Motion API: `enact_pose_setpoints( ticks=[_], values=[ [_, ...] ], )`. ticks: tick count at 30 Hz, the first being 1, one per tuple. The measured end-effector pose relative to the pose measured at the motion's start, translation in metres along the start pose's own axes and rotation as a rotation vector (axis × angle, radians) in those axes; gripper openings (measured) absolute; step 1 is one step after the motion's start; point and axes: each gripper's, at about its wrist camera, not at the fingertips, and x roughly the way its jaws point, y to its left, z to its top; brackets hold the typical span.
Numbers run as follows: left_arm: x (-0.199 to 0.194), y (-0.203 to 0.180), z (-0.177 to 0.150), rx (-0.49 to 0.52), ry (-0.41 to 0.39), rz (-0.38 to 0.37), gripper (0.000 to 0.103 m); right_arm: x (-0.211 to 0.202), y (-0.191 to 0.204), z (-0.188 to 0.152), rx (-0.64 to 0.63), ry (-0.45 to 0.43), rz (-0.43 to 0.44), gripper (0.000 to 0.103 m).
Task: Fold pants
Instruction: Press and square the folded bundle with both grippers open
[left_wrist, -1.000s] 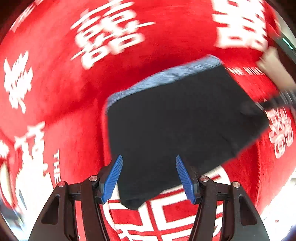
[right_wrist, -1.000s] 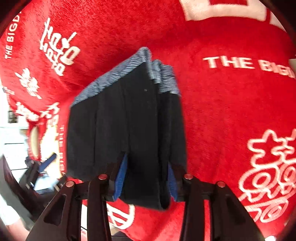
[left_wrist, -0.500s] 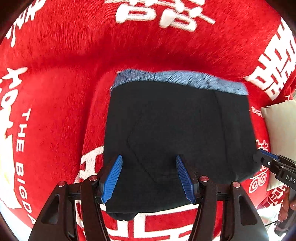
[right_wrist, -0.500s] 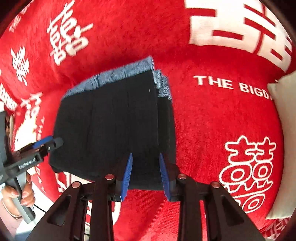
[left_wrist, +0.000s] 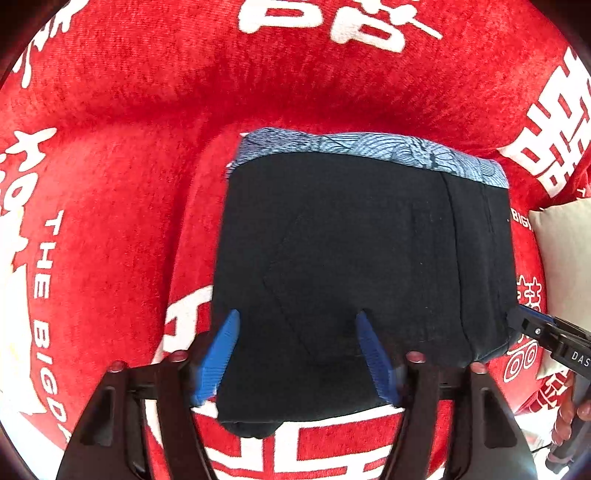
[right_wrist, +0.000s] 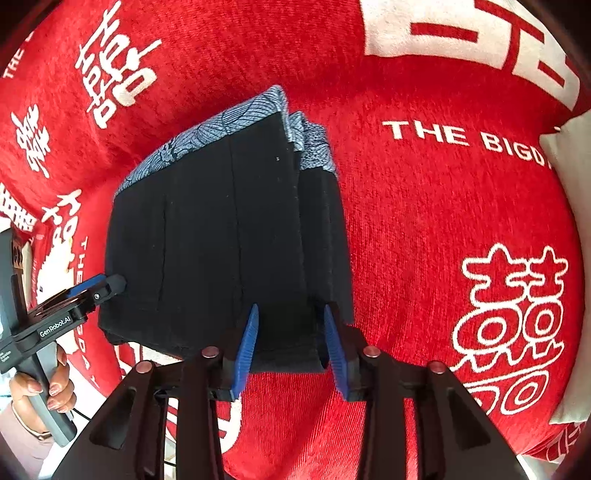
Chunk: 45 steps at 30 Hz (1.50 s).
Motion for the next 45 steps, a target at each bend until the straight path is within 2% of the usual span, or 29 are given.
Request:
enact_pose_setpoints(
  ticks=[8,13,15,18,21,22,25,29,33,34,36,40,43,44,45],
  values=[
    [-0.008,0.008,0.003,-0.008,-0.007,0.031,0.083,-0.009,-0.004,0.001,0.0,0.007,-0.013,0.049],
    [-0.012,0.012,0.009,-0.007,-0.007,0.046,0.083,-0.017,-0.014,0.003,0.012,-0.004,-0.015,0.063],
    [-0.014,0.013,0.012,-0.007,-0.009,0.045,0.083,-0.019,-0.02,0.006,0.026,-0.007,0.002,0.069],
    [-0.015,0.018,0.018,-0.002,-0.017,0.03,0.083,-0.018,-0.026,0.015,0.041,-0.006,0.06,0.071],
    [-0.014,0.031,0.028,-0.012,-0.024,-0.018,0.083,-0.015,-0.032,0.026,0.033,0.003,0.132,0.073],
    [-0.012,0.038,0.032,-0.019,-0.017,-0.054,0.083,-0.011,-0.037,0.031,0.034,0.009,0.163,0.073],
    [-0.001,0.052,0.044,-0.028,0.022,-0.148,0.083,-0.001,-0.048,0.042,0.032,0.02,0.226,0.075],
    [0.019,0.058,0.052,0.003,0.071,-0.209,0.083,0.018,-0.067,0.052,0.024,0.058,0.313,0.075],
    [0.035,0.059,0.057,0.02,0.116,-0.304,0.083,0.036,-0.075,0.057,-0.004,0.096,0.431,0.075],
    [0.039,0.058,0.058,0.027,0.121,-0.322,0.087,0.04,-0.077,0.058,-0.006,0.1,0.46,0.075],
    [0.044,0.057,0.061,0.038,0.126,-0.331,0.095,0.045,-0.08,0.06,-0.007,0.099,0.503,0.075],
    [0.054,0.051,0.063,0.041,0.146,-0.378,0.095,0.056,-0.079,0.065,0.008,0.108,0.569,0.075],
    [0.059,0.046,0.063,0.036,0.14,-0.385,0.095,0.059,-0.081,0.067,0.046,0.125,0.591,0.075],
    [0.06,0.043,0.063,0.034,0.137,-0.381,0.095,0.058,-0.081,0.068,0.058,0.13,0.591,0.074],
    [0.058,0.041,0.062,0.032,0.126,-0.372,0.092,0.058,-0.082,0.068,0.074,0.137,0.587,0.069]
  ],
)
